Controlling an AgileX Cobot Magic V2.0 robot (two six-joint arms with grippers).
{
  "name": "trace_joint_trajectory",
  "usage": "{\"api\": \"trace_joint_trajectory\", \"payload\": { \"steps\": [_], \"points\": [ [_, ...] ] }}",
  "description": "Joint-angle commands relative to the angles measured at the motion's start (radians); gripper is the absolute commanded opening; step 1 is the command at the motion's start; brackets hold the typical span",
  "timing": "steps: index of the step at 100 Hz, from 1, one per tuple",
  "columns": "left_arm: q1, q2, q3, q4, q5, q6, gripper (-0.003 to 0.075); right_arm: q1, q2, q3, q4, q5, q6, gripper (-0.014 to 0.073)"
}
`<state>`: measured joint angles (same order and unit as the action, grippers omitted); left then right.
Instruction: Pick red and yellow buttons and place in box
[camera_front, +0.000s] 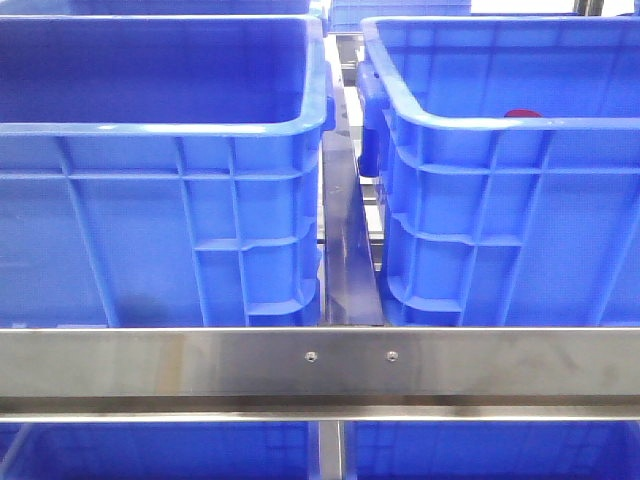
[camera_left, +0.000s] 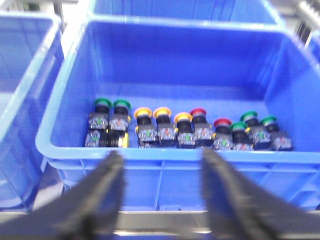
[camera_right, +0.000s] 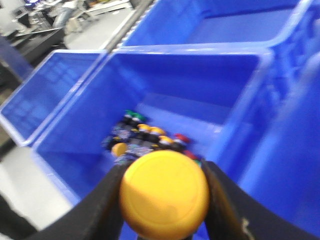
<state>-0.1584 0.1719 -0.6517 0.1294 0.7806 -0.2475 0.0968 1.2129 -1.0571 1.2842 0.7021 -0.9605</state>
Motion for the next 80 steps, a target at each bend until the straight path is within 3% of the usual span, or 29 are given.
{"api": "trace_joint_trajectory", "payload": {
  "steps": [1,10,40,57,80],
  "points": [
    [0.002,-0.012,-0.022,0.004,-0.07,-0.011,0.0105,-0.029,-0.034,-0.031,0.01,-0.052,-0.015,0.0152],
    [0.002,-0.016,-0.022,0.004,-0.068,-0.011,-0.0019,-0.06,-0.034,-0.031,-0.028,-0.116,-0.015,0.0152],
    [0.002,-0.016,-0.022,0.004,-0.064,-0.011,-0.0019,-0.144,0.008,-0.031,-0.091,-0.474,-0.046,0.0152],
    [0.002,-0.016,-0.022,0.004,-0.064,-0.011,-0.0019,-0.146,0.112,-0.031,-0.09,-0.676,-0.123,0.0152],
    [0.002,-0.016,-0.022,0.004,-0.064,-0.011,-0.0019,-0.146,0.28,-0.032,-0.09,-0.901,-0.123,0.0152]
  ]
}}
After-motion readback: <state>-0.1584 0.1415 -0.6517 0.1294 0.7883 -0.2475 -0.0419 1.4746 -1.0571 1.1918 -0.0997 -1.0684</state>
